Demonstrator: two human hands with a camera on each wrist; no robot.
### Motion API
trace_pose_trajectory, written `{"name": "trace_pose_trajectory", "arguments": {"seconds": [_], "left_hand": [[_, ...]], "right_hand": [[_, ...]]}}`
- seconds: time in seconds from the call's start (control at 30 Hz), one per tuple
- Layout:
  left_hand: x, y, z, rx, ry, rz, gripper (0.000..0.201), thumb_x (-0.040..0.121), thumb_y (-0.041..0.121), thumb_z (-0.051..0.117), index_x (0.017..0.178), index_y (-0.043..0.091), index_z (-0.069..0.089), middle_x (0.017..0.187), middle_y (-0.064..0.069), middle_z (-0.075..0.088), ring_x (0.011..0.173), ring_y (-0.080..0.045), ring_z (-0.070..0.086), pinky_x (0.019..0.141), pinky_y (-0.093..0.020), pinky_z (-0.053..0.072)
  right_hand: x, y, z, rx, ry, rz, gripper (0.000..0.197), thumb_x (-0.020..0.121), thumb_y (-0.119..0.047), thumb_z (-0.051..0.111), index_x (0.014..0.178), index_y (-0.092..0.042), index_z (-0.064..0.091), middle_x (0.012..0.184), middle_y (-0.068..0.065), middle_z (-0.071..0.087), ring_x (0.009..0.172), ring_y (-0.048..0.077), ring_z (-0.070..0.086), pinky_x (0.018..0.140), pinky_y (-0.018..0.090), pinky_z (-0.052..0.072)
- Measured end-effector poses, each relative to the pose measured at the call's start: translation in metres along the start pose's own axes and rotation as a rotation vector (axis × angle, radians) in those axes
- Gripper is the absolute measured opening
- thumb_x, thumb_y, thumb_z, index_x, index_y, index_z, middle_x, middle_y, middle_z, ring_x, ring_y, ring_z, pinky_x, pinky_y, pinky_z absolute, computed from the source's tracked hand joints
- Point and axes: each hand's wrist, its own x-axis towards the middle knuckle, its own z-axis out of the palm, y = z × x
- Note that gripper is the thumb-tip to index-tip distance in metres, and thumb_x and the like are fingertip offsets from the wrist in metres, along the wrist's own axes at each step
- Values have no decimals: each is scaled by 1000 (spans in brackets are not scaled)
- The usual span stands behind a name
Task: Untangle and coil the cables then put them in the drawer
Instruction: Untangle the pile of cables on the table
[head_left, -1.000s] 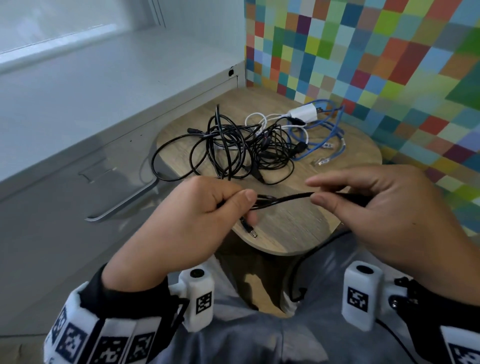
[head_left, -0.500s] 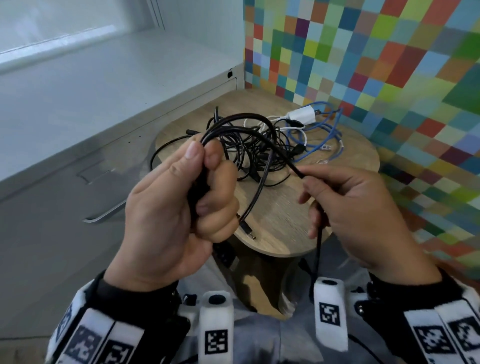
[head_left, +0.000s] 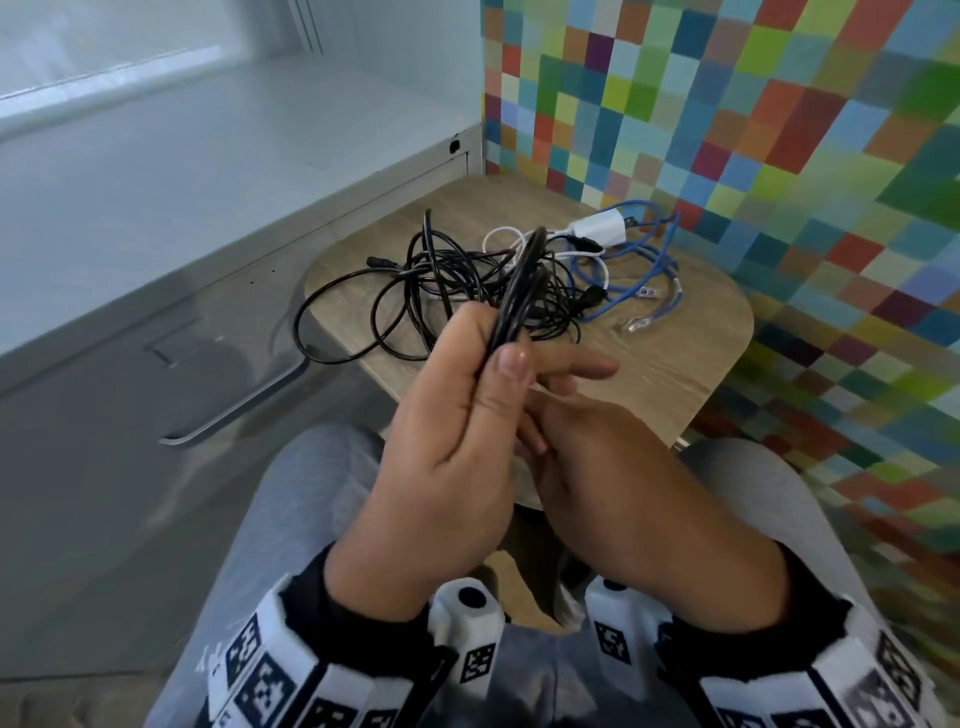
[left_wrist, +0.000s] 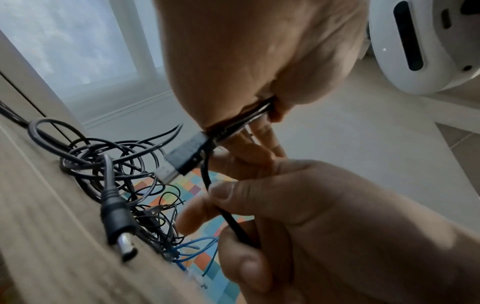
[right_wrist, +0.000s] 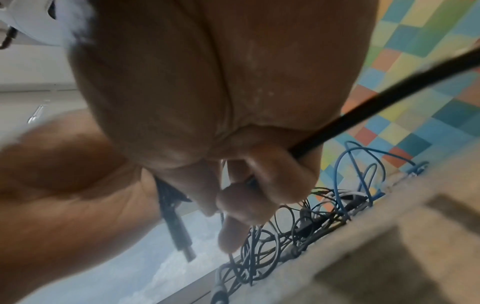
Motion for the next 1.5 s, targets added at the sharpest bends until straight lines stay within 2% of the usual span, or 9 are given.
{"name": "trace_pose_trajectory", "arguments": {"seconds": [0.13,0.33,0.47,0.73,0.9,1.03,1.23,1.4,1.5], "left_hand": [[3,-2,-5,-14,76,-16,19,109,27,33,99,23,48,121,-4,75,108,-28,73,73,-36,55],[9,-5,-16,-115,175,-121,20,107,24,32,97,15,46,123,-7,74,109,-28,73,93,-45,58],[6,-5,-13,25,7,-113,22,108,20,35,103,4,50,108,-6,78,106,-22,74,93,-42,58],[11,-8,-15,313,-15,-209,29,103,33,43,81,15,42,67,8,45,63,-13,44,59,-43,41],[8,-11,-19,459,-31,-189,29,109,28,43,81,20,41,65,9,53,56,-8,50,54,-26,41],[5,-16,-19,508,-74,-229,30,108,28,46,78,23,43,67,6,55,57,-10,51,53,-32,42],[13,-13,-40,-151,193,-391,26,110,14,36,87,7,44,67,-22,67,51,-35,62,53,-37,50],[12,-4,-31,-420,142,-409,23,100,22,41,83,7,41,75,-28,69,59,-42,69,60,-39,58],[10,-7,-28,-436,89,-396,24,102,21,47,84,7,40,77,-29,69,65,-40,70,63,-35,59]], "right_hand": [[-7,7,-5,37,-6,-7,33,104,-25,49,136,-33,58,105,-2,70,90,17,65,74,43,53],[-9,10,-7,33,154,-19,34,95,-20,58,123,-24,75,95,-5,68,82,13,65,68,32,54],[-7,2,-7,-1,223,-135,22,98,-20,56,94,-24,77,82,-9,67,69,13,62,55,34,48],[-11,-12,-5,191,250,-81,19,86,-33,68,105,-32,65,83,-13,73,74,6,71,64,35,58],[-8,-10,-9,161,310,-71,10,81,-29,76,86,-25,69,74,-12,69,68,8,66,59,29,52],[-7,-6,-13,217,272,-92,12,80,-15,85,86,-22,78,78,-14,73,74,4,69,64,25,54],[-14,19,-34,224,295,27,21,85,-14,81,99,-30,83,85,-26,75,80,-7,71,68,9,51],[-18,3,-35,363,69,6,20,72,-32,91,89,-37,83,77,-25,75,70,-4,71,62,10,49],[-18,-1,-36,393,156,-49,10,77,-31,86,86,-34,83,77,-24,75,70,1,72,62,14,51]]}}
